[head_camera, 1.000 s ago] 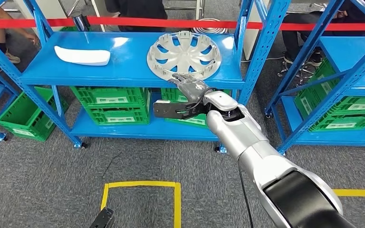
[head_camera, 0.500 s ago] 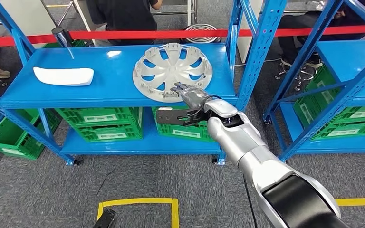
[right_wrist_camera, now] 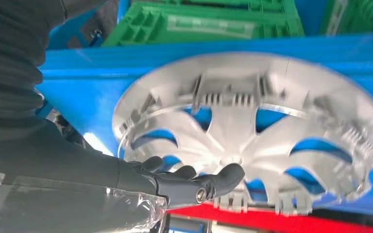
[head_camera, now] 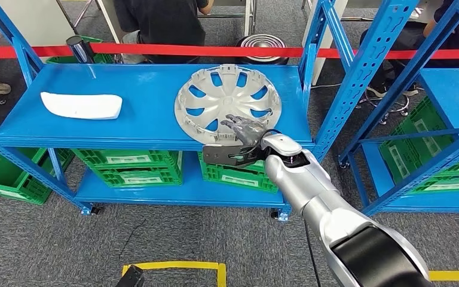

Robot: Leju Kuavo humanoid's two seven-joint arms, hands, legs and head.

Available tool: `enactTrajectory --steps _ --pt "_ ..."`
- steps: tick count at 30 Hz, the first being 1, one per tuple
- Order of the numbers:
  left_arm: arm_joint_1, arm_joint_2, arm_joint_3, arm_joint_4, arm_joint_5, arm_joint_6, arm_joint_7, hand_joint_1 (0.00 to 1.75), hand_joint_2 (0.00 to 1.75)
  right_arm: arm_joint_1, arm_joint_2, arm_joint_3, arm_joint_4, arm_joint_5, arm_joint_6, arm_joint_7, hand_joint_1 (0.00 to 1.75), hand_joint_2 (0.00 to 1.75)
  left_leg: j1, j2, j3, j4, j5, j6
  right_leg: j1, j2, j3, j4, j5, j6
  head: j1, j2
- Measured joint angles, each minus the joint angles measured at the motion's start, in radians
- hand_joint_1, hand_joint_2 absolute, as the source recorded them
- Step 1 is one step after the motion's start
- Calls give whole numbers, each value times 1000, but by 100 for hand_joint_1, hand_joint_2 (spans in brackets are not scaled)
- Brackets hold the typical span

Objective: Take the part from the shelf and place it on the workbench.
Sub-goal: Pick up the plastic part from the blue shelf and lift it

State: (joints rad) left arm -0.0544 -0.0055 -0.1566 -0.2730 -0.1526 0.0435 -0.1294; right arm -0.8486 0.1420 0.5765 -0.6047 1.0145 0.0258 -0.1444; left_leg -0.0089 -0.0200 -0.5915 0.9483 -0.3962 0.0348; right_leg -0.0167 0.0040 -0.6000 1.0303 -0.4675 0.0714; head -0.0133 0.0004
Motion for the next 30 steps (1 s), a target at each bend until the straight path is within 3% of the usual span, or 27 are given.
enactTrajectory --steps 2,4,6,7,9,10,11,12,13,15,16,19,21,22,24,26,27,28,30 --pt "0 -2 10 0 -20 -3 5 0 0 0 -1 -4 4 5 -5 -3 0 175 -3 0 -4 13 -9 -9 3 -2 14 -49 25 -13 -1 0" --pt "-1 -2 18 -1 -38 -23 2 0 0 -1 1 -8 6 9 -7 -6 0 175 -2 1 -8 19 -16 -16 3 1 17 -49 21 -28 -1 0" --pt "-3 0 20 -3 -51 -50 -13 0 0 -5 5 -11 6 11 -8 -8 0 175 1 5 -18 47 -43 -28 -4 4 24 -52 18 -45 -2 0" --pt "-4 1 21 -4 -55 -59 -19 0 0 -6 8 -12 6 11 -8 -9 0 175 4 7 -35 90 -69 -36 -7 5 30 -54 16 -55 -3 0" --pt "-5 2 23 -5 -57 -66 -27 0 0 -5 9 -13 8 13 -8 -10 0 175 13 13 -94 233 -131 -50 -5 5 39 -54 11 -67 -3 0" --pt "-5 2 23 -5 -58 -66 -28 0 0 -4 9 -13 8 14 -8 -10 0 175 17 14 -125 298 -148 -54 -5 6 43 -54 8 -70 -3 0" --pt "-5 3 24 -5 -59 -66 -29 0 0 -3 10 -14 9 15 -8 -10 0 175 20 15 -145 331 -146 -57 -4 6 47 -53 6 -72 -3 0" --pt "-5 4 25 -5 -61 -66 -30 0 0 -4 12 -14 9 15 -7 -10 0 175 22 16 -144 319 -122 -57 -4 8 52 -53 4 -74 -3 0" --pt "-6 5 27 -5 -63 -66 -31 0 0 -6 15 -14 9 15 -7 -10 0 175 23 17 -125 268 -81 -55 -4 10 59 -53 0 -74 -3 0" --pt "-8 6 29 -5 -68 -66 -32 0 0 -13 22 -14 8 15 -7 -10 0 175 21 18 -64 130 -5 -48 -2 13 72 -55 -8 -72 -3 0" --pt "-10 6 29 -5 -69 -66 -33 0 0 -18 25 -14 8 15 -6 -11 0 175 18 18 -41 84 12 -43 -1 14 75 -57 -11 -69 -3 0" --pt "-15 9 31 -4 -76 -66 -35 0 0 -31 30 -15 8 17 -3 -12 0 175 10 19 -19 43 0 -23 5 14 70 -59 -11 -57 -3 0" --pt "-16 10 35 -5 -82 -66 -35 0 0 -35 33 -17 5 18 -2 -13 0 175 14 20 -10 23 -6 -13 8 9 55 -39 -24 -52 -2 0" --pt "-17 9 38 -5 -85 -67 -35 0 0 -38 35 -18 3 18 -1 -14 0 175 16 20 -6 15 -6 -9 9 7 36 -4 -39 -53 -1 0" --pt "-19 9 42 -5 -91 -67 -36 0 0 -40 38 -18 2 18 2 -17 0 175 16 19 -3 11 -6 -3 9 6 -38 133 -89 -60 -1 0" --pt "-19 9 46 -5 -96 -67 -37 0 0 -33 39 -18 2 19 5 -18 0 175 13 16 -2 11 -8 0 8 5 -108 250 -117 -59 0 0" --pt "-19 9 47 -5 -99 -68 -37 0 0 -29 39 -18 2 20 7 -19 0 175 12 14 0 12 -9 0 8 5 -119 255 -106 -53 0 0" --pt "-19 8 48 -5 -100 -68 -38 0 0 -27 41 -18 2 20 8 -20 0 175 11 13 2 14 -11 -1 8 5 -107 214 -79 -45 0 0" --pt "-19 8 51 -5 -104 -70 -39 0 0 -29 46 -17 1 21 12 -25 0 175 9 12 4 23 -19 -6 10 4 -46 66 -9 -36 -1 0"
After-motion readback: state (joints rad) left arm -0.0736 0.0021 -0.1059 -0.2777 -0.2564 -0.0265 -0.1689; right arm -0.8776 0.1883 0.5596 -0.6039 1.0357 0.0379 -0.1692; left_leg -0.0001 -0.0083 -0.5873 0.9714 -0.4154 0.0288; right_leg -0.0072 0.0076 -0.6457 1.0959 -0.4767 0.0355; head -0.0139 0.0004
